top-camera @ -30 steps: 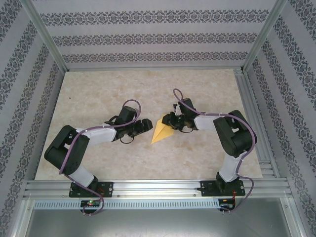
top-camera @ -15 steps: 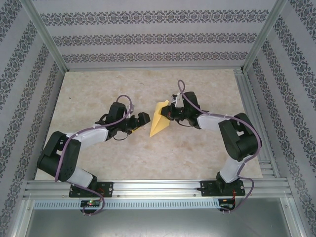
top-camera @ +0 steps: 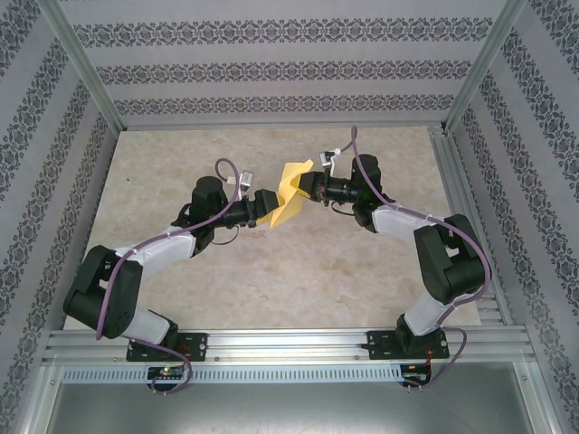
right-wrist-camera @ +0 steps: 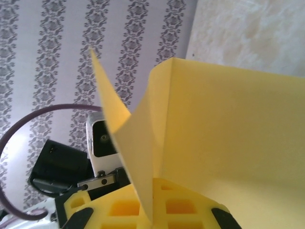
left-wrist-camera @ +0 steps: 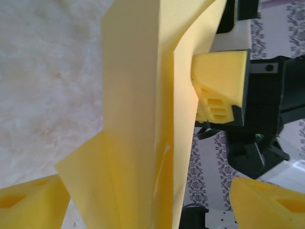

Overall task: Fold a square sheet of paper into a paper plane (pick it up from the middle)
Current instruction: Turn over the paper at the center of the table.

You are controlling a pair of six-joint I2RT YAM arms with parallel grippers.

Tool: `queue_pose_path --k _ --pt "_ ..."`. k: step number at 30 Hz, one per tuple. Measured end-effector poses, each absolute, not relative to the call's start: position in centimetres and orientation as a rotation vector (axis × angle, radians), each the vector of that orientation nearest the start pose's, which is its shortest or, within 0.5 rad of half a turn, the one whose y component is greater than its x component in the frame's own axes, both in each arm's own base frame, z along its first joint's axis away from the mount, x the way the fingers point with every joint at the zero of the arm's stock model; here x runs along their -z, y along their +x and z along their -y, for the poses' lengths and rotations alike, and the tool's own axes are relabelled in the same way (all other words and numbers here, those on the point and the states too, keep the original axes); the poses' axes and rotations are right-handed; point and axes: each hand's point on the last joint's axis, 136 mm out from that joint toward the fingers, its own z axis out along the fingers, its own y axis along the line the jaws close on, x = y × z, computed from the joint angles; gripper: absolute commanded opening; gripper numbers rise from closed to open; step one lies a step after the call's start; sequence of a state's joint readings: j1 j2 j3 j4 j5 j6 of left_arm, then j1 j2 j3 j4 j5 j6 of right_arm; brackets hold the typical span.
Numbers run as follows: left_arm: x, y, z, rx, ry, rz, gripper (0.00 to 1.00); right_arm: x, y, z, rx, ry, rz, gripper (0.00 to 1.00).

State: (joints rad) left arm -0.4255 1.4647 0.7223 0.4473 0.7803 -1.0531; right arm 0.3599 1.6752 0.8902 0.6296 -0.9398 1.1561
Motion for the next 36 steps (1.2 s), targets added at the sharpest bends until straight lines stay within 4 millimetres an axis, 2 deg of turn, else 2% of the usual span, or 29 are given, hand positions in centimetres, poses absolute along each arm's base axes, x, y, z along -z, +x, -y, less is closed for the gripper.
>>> queue_pose_path --k 4,9,16,25,29,32,34,36 --pt "-20.6 31.7 28.0 1.719 -0.03 -2.132 0.62 -23.3 35.5 -28.7 -1.896 -0.051 -2.042 0.06" --pt "-21.5 31.9 28.2 1.755 -0.024 -2.098 0.46 -24.0 35.1 -28.9 -1.932 -0.073 -2.022 0.06" --pt "-22.5 31.9 28.3 1.779 -0.004 -2.064 0.3 -23.7 35.0 -28.9 -1.929 -0.069 -2.04 0.07" --pt "-22.2 32.0 28.4 1.783 -0.007 -2.074 0.15 -22.6 35.0 -28.9 -1.906 -0.056 -2.089 0.11" --pt "-22.2 32.0 28.4 1.781 -0.006 -2.073 0.09 -22.3 35.0 -28.8 -1.895 -0.051 -2.103 0.22" --pt "-22.0 32.0 28.4 1.764 0.007 -2.074 0.06 -21.8 35.1 -28.3 -1.859 -0.043 -2.13 0.37" --pt "-21.5 32.3 28.3 1.728 0.009 -2.096 0.06 -21.6 35.2 -27.4 -1.8 -0.029 -2.151 0.47" --pt "-20.7 32.6 28.1 1.666 0.005 -2.137 0.06 -21.8 35.5 -25.8 -1.705 -0.008 -2.161 0.54"
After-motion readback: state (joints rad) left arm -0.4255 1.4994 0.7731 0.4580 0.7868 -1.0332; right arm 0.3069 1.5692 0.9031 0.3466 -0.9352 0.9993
